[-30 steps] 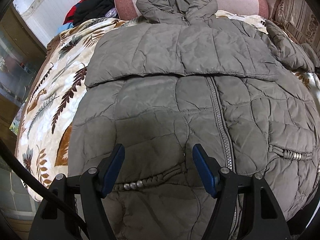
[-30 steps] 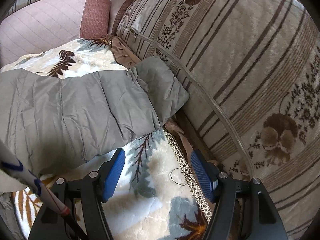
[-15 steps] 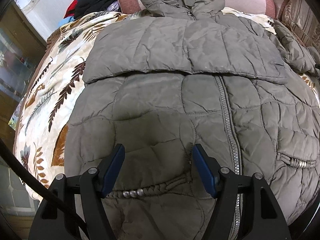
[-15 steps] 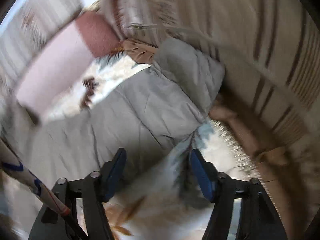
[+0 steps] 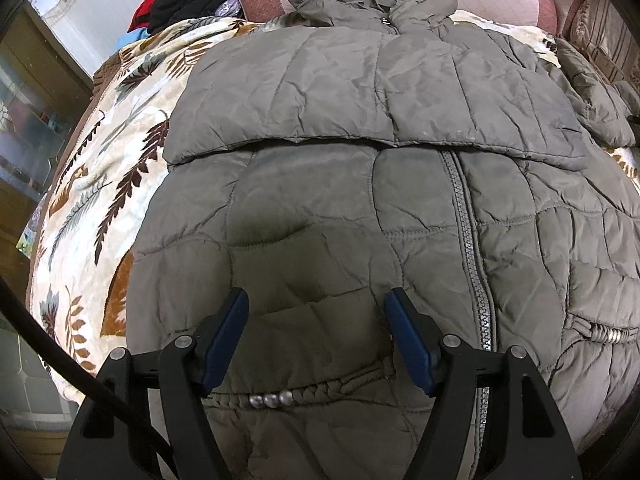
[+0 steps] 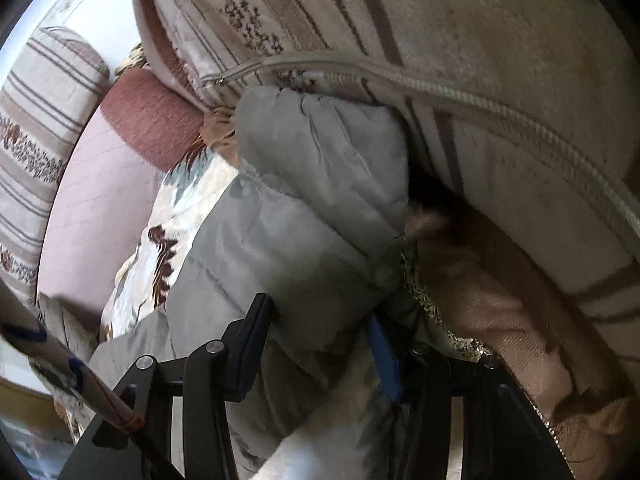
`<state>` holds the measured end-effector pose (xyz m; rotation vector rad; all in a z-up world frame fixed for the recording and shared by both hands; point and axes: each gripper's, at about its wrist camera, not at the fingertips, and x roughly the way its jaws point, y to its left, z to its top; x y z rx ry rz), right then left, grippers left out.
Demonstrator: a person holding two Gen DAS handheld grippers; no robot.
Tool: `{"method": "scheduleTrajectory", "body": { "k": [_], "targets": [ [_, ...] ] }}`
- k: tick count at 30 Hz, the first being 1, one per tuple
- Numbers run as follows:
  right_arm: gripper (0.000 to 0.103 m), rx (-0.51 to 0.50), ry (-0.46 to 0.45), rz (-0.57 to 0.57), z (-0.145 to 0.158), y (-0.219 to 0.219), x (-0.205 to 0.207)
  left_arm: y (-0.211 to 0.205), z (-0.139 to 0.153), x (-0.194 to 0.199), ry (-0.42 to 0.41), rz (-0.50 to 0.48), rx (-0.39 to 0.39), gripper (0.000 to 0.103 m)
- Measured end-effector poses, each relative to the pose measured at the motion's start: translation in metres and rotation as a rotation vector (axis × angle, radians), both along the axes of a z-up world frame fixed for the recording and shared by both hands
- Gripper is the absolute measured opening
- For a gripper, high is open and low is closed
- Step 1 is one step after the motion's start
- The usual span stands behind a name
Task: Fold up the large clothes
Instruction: 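Close the right gripper on the sleeve cuff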
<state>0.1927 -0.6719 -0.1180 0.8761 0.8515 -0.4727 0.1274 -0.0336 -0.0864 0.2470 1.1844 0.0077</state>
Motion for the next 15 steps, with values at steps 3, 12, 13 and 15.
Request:
{"method": "scheduleTrajectory", "body": {
  "k": [3, 12, 13, 15],
  "targets": [
    [0.053, -0.046, -0.002, -0.009, 0.004, 0.0, -0.011, 0.001, -0.002, 0.002, 0.003, 0.004, -0.008, 0.071],
    [0.078, 0.013, -0.071, -0.026, -0.01, -0.008, 0.001, -0.003, -0.006, 0.005, 0.015, 0.003, -0.002, 0.071],
    [0.078, 0.004, -0.061, -0.035, -0.01, -0.011, 0.008, -0.002, -0.005, 0.005, 0.016, 0.004, -0.002, 0.071],
    [0.058, -0.046, -0.01, -0.068, -0.008, -0.012, 0.017, -0.002, -0.004, 0.004, 0.016, 0.007, -0.006, 0.071]
  ]
}}
